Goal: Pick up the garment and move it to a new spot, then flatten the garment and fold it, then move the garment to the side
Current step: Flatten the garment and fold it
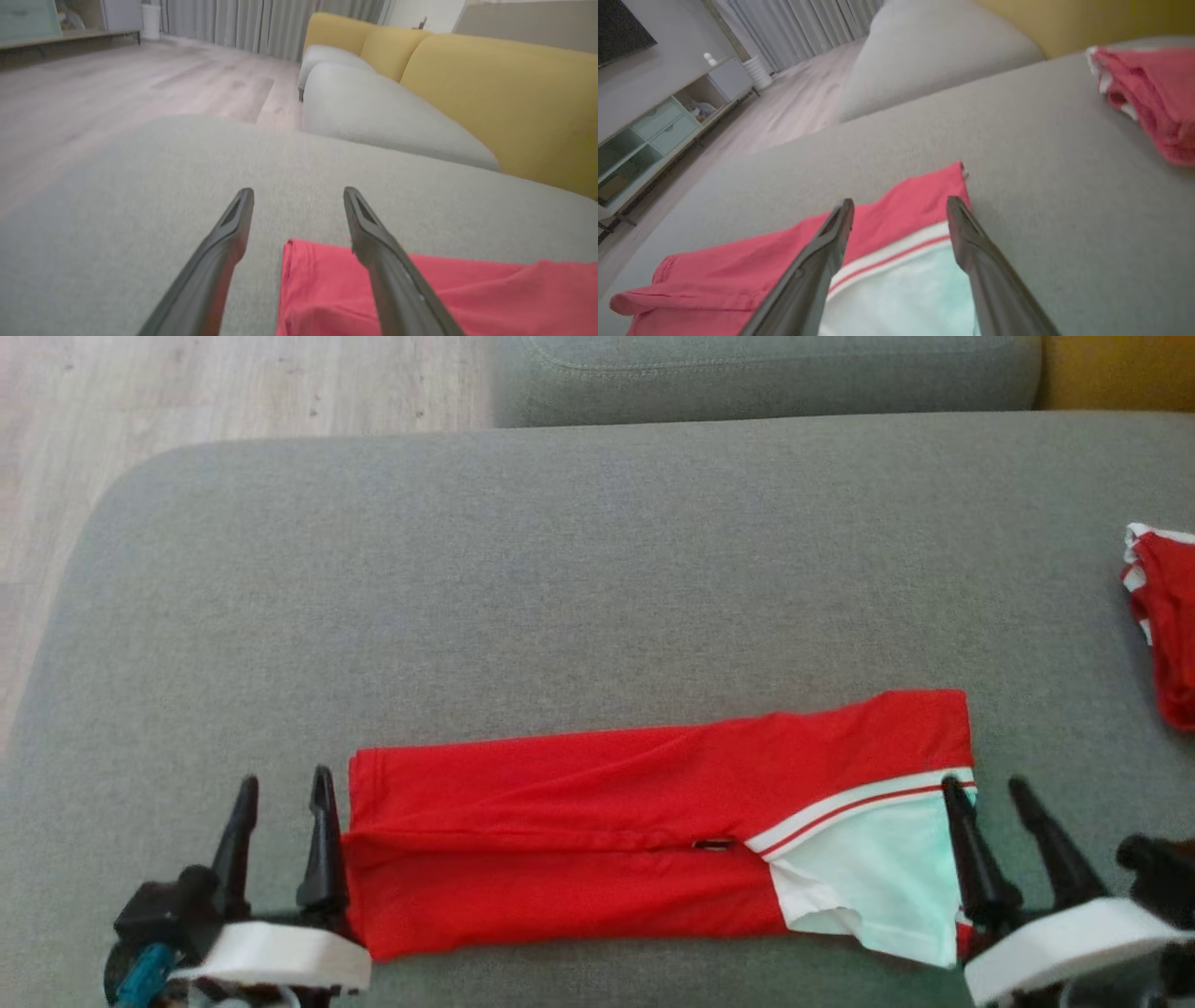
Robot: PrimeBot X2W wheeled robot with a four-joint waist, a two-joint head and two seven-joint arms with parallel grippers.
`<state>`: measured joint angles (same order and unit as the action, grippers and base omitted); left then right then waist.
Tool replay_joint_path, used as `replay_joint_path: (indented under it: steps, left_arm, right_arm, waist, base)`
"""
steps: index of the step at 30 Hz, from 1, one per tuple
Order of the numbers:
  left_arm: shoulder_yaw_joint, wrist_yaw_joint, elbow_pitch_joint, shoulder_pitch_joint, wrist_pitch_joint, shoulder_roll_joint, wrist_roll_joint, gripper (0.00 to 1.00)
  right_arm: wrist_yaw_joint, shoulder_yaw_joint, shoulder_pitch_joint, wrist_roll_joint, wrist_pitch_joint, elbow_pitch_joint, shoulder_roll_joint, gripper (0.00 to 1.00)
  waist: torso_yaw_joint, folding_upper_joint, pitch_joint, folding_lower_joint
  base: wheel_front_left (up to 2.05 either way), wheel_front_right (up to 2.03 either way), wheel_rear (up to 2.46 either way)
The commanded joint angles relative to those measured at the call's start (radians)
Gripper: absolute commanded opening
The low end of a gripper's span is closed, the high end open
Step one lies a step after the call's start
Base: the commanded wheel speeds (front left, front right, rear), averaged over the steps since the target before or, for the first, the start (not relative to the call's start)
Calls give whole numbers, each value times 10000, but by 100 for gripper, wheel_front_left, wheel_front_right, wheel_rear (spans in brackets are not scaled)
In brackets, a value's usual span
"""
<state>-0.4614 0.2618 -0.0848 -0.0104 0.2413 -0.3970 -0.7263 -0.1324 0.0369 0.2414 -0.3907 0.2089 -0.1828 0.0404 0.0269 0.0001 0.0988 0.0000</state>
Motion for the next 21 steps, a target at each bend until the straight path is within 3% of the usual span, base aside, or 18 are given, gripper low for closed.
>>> replay_joint_path:
  steps: [1,10,21]
  left_arm:
    - [528,102,371,-312,139,-145,228,100]
    - [1003,350,1561,-325,201,42,2670,100]
    - [614,268,1271,150,35,155,2819,100]
  right_arm:
    - [17,-223,-488,161,-173,-459,100,100]
    - [17,-190,-862,1544,-872,-1133,99,100]
    - [17,-316,-380,2075,-921,-1144,99,100]
  waist:
    - [58,-1,-48,0]
    - [238,-1,-295,0]
    - [246,-1,-633,0]
  base:
    - [0,0,0]
    - [0,0,0]
    - [0,0,0]
